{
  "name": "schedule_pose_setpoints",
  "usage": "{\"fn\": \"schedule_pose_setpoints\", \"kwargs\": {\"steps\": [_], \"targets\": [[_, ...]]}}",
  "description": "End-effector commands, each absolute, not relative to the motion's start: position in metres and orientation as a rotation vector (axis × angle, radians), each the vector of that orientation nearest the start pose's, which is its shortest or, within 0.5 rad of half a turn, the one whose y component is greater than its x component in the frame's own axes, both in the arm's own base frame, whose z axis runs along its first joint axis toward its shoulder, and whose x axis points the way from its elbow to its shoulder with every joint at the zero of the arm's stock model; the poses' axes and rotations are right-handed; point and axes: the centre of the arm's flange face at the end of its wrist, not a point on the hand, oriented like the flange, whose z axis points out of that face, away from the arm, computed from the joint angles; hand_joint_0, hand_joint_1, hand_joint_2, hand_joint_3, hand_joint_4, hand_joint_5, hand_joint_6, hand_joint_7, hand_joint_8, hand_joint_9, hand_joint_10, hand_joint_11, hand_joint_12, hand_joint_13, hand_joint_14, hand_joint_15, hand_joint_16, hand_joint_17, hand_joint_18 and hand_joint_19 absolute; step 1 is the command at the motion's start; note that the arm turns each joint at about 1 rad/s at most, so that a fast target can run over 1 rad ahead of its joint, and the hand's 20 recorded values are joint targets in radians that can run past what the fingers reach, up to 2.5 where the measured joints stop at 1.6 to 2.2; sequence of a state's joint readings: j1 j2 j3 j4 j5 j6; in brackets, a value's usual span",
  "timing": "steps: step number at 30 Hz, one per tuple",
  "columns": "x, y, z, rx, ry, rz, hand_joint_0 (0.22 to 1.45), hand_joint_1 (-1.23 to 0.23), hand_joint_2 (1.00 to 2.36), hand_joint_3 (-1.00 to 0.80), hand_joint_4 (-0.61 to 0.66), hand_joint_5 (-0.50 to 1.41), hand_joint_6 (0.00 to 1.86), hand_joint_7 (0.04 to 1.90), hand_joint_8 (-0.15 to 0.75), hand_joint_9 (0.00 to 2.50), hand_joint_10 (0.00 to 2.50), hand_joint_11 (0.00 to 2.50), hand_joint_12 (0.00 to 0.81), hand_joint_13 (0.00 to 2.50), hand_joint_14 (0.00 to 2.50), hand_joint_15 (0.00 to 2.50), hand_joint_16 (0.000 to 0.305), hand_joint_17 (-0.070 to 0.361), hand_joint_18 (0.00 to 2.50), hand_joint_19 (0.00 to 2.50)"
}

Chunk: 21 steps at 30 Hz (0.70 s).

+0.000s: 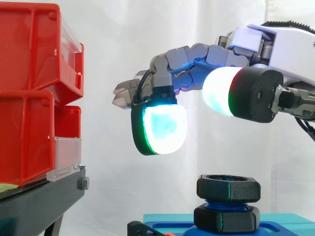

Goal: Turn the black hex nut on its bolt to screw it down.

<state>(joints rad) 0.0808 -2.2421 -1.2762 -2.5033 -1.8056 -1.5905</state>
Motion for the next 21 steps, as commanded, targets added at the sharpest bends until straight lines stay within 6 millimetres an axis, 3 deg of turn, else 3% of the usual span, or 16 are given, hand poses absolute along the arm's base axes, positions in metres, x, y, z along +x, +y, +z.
{"fn": "schedule_pose_setpoints", "kwargs": {"steps": [1,9,21], "targets": [[0.756,-0.033,0.277,-0.257,1.309,0.199,0.53,-0.21,1.0,-0.5,0.27,-0.05,0.54,1.37,0.284,0.62,0.0,0.0,0.343,0.42,0.0,0.0,0.054,0.121,0.24,0.0],[0.755,-0.009,0.274,-0.267,1.335,0.193,0.53,-0.21,1.0,-0.5,0.27,-0.05,0.6,1.31,0.287,0.65,0.0,0.0,0.341,0.43,0.0,0.0,0.054,0.12,0.24,0.0],[0.755,-0.004,0.271,-0.274,1.346,0.196,0.53,-0.21,1.0,-0.5,0.26,-0.05,0.59,1.32,0.287,0.66,0.0,0.0,0.342,0.43,0.0,0.0,0.054,0.121,0.25,0.0]]}}
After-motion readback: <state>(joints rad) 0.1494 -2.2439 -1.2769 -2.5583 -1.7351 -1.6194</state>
